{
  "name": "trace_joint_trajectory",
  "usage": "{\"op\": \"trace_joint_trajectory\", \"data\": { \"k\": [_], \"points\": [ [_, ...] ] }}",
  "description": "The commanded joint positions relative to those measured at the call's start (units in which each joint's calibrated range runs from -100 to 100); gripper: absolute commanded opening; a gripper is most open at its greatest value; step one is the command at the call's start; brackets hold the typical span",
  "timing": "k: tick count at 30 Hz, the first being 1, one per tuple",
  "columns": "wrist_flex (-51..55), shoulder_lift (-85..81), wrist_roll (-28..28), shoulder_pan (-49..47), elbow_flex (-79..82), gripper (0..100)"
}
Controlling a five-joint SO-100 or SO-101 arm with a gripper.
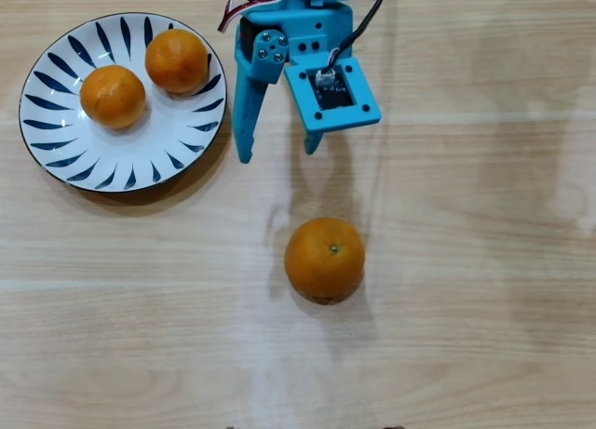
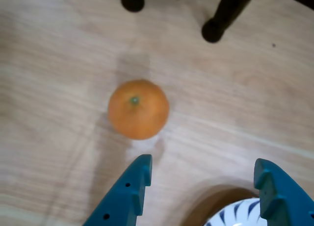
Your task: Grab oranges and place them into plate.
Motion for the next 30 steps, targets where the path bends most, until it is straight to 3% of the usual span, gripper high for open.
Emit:
{"op": "trace_joint_trajectory", "data": {
  "k": [1, 8, 15, 30],
  "points": [
    [-0.3, 1.9, -1.6, -1.7, -4.7, 23],
    [0.2, 4.7, -2.4, -2.4, -3.1, 24],
    [-4.1, 4.2, -5.7, -3.8, 5.6, 38],
    [-10.9, 7.6, -16.1, -9.9, 12.3, 49]
  ]
}}
